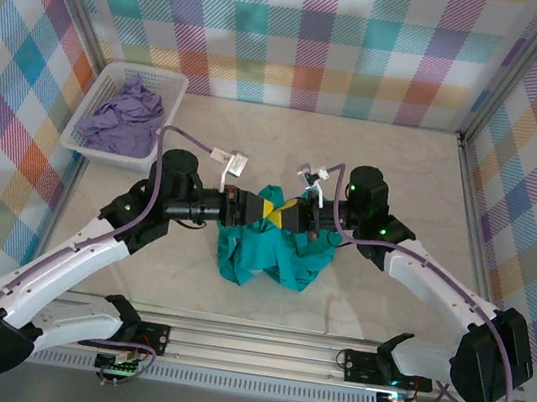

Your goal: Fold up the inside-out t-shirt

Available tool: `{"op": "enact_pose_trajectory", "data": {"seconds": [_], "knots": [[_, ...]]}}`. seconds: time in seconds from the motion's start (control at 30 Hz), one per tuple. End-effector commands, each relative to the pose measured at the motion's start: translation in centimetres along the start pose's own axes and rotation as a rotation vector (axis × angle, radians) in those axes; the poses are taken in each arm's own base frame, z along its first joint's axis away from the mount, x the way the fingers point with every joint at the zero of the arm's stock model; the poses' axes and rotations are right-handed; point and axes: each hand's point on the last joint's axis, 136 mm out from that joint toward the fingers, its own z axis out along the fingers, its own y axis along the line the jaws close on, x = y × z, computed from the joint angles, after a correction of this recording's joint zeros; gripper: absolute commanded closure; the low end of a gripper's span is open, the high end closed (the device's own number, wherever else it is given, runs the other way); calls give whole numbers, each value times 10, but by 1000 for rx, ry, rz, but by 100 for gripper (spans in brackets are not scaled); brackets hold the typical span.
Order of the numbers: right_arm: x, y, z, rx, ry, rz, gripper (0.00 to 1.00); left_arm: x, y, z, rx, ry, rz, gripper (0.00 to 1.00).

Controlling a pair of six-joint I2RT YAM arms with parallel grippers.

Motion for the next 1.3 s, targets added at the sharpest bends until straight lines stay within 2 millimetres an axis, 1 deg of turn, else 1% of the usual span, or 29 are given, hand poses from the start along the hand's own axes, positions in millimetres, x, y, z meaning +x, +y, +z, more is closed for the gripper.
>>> {"op": "enact_pose_trajectory", "data": {"seconds": [0.0, 0.17, 0.2, 0.27, 0.3, 0.33, 0.37, 0.4, 0.43, 0.47, 0.5, 0.53, 0.57, 0.6, 0.63, 0.67, 0.7, 0.77, 0.8, 0.83, 0.87, 0.93, 0.97, 1.03, 1.1, 1.2, 1.27], "knots": [[-15, 10, -2, -10, -19, -62, 95, -5, -14, 0, 32, 0, 21, 67], [-16, 14, -2, -15, -22, -68, 95, -1, -6, 8, 3, 33, 20, 69], [-16, 14, -3, -12, -24, -70, 95, -1, -5, 9, 2, 37, 22, 71], [-14, 13, -3, 1, -20, -71, 95, -3, -5, 10, -2, 34, 22, 79], [-12, 10, -4, 15, -14, -70, 94, -6, -6, 9, -9, 21, 26, 89], [-7, 4, -4, 45, -2, -69, 90, -10, -6, 7, -17, -1, 29, 97], [-1, -4, -6, 96, 9, -66, 84, -15, -8, 3, -24, -27, 34, 100], [7, -14, -8, 155, 21, -64, 76, -20, -10, -1, -26, -58, 35, 100], [12, -21, -10, 198, 23, -67, 70, -25, -14, -5, -19, -88, 35, 100], [17, -25, -10, 227, 19, -74, 66, -28, -20, -9, -3, -113, 34, 100], [19, -24, -8, 230, 14, -86, 64, -31, -24, -12, 13, -130, 21, 100], [20, -23, -4, 233, 16, -96, 67, -33, -28, -15, 28, -141, 9, 100], [18, -24, -2, 249, 25, -102, 74, -34, -32, -17, 38, -142, -7, 100], [17, -28, -2, 278, 39, -100, 83, -35, -33, -19, 29, -145, -18, 100], [17, -33, -3, 313, 46, -96, 89, -34, -31, -22, 2, -143, -26, 100], [15, -43, -8, 385, 43, -87, 95, -36, -26, -27, -47, -153, -27, 100], [13, -57, -18, 497, 30, -67, 99, -33, -17, -31, -116, -142, -36, 100], [11, -83, -44, 738, 19, -10, 100, -28, -4, -37, -227, -133, -33, 100], [11, -88, -53, 814, 24, -20, 97, -25, 2, -38, -274, -127, -38, 100], [11, -85, -55, 846, 25, -50, 94, -22, 8, -37, -316, -117, -43, 100], [11, -79, -53, 848, 24, -102, 91, -18, 15, -35, -360, -101, -46, 100], [9, -62, -41, 823, 10, -213, 87, -14, 19, -28, -398, -81, -46, 100], [9, -56, -35, 812, 15, -268, 83, -13, 18, -24, -390, -77, -49, 100], [12, -41, -21, 733, 38, -345, 73, -14, 13, -17, -349, -77, -64, 100], [16, -21, -7, 606, 16, -409, 62, -18, 7, -14, -315, -92, -73, 100], [16, -2, 2, 525, -29, -480, 51, -21, 3, -12, -295, -96, -75, 100], [14, 4, 4, 516, -38, -521, 40, -21, 3, -12, -296, -98, -77, 100]]}}
